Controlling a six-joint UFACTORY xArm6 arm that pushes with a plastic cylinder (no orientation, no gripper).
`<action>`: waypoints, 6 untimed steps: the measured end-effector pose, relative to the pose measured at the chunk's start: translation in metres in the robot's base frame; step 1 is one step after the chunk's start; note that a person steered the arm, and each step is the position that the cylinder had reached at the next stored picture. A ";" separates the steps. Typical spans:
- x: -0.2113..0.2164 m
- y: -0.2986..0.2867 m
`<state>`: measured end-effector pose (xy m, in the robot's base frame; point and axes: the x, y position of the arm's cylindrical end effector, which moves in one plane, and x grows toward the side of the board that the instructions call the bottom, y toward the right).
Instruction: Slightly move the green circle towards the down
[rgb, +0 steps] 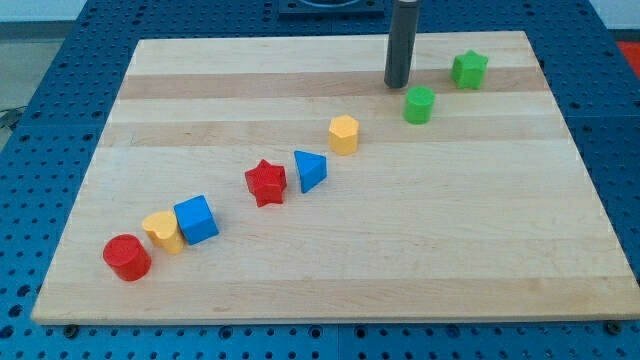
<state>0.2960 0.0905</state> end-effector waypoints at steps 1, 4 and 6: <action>0.001 0.027; 0.083 0.021; 0.075 0.047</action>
